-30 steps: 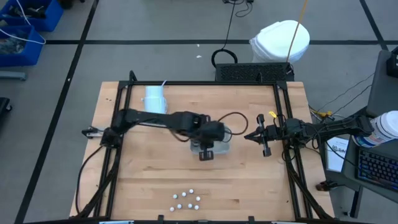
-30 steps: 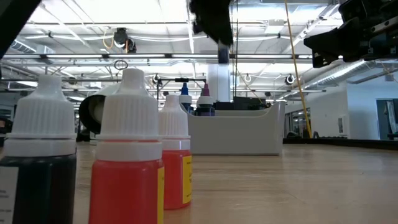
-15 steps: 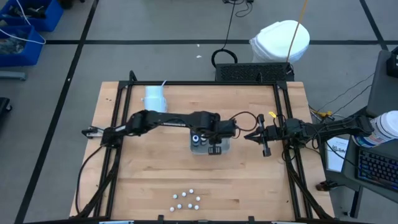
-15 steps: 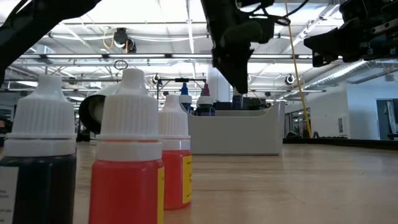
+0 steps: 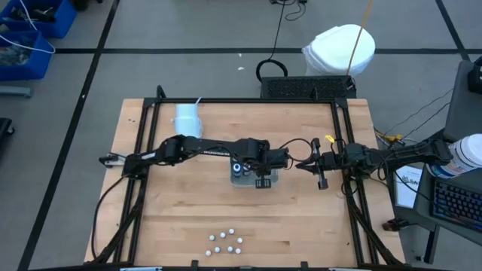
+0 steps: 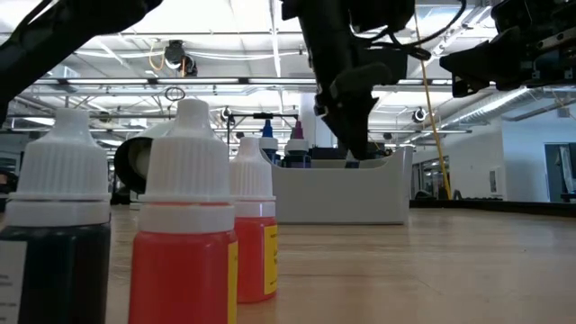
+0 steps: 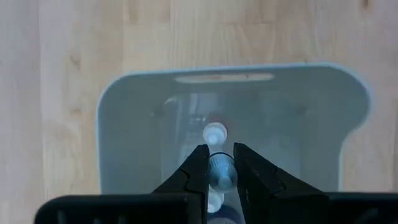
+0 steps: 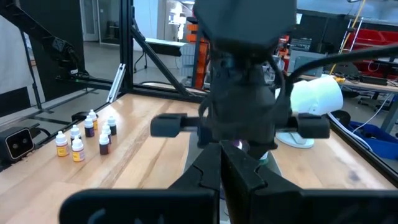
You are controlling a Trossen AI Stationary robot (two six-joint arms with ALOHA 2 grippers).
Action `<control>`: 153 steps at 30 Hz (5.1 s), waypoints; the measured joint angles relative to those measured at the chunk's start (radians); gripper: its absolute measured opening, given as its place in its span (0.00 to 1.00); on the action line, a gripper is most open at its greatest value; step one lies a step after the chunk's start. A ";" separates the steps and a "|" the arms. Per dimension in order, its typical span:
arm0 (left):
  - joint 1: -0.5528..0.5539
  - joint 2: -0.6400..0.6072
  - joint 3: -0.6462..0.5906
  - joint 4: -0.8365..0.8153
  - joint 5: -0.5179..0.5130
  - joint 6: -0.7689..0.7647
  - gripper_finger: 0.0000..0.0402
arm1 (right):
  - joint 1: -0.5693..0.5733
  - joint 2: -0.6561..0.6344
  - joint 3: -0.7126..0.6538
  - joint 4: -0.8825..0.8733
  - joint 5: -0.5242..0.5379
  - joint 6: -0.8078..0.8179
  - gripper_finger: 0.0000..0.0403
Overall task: Pick & Place food coloring
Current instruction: Put the small green food coloring bottle into the white container, then adjust the white container
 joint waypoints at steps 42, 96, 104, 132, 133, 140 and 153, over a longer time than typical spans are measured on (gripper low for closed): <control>-0.015 0.056 0.013 -0.013 0.000 0.040 0.22 | 0.000 0.002 0.000 0.005 0.000 0.000 0.00; -0.026 0.055 -0.024 0.018 0.076 0.061 0.22 | 0.000 0.002 0.000 0.005 0.000 -0.003 0.00; -0.027 0.054 -0.040 0.051 0.080 0.099 0.22 | 0.000 0.002 0.000 0.005 0.000 -0.003 0.00; -0.023 0.046 -0.073 0.033 0.166 0.106 0.66 | 0.000 0.002 0.000 0.004 0.000 -0.003 0.00; -0.023 0.039 -0.060 0.015 0.162 0.106 0.66 | 0.000 0.002 0.000 0.005 0.000 -0.003 0.00; -0.029 -0.020 0.051 -0.063 0.130 0.082 0.64 | 0.000 0.002 0.000 0.004 0.000 -0.003 0.00; -0.076 -0.311 0.060 -0.382 0.049 0.019 0.49 | 0.000 0.002 0.000 -0.011 0.000 -0.003 0.00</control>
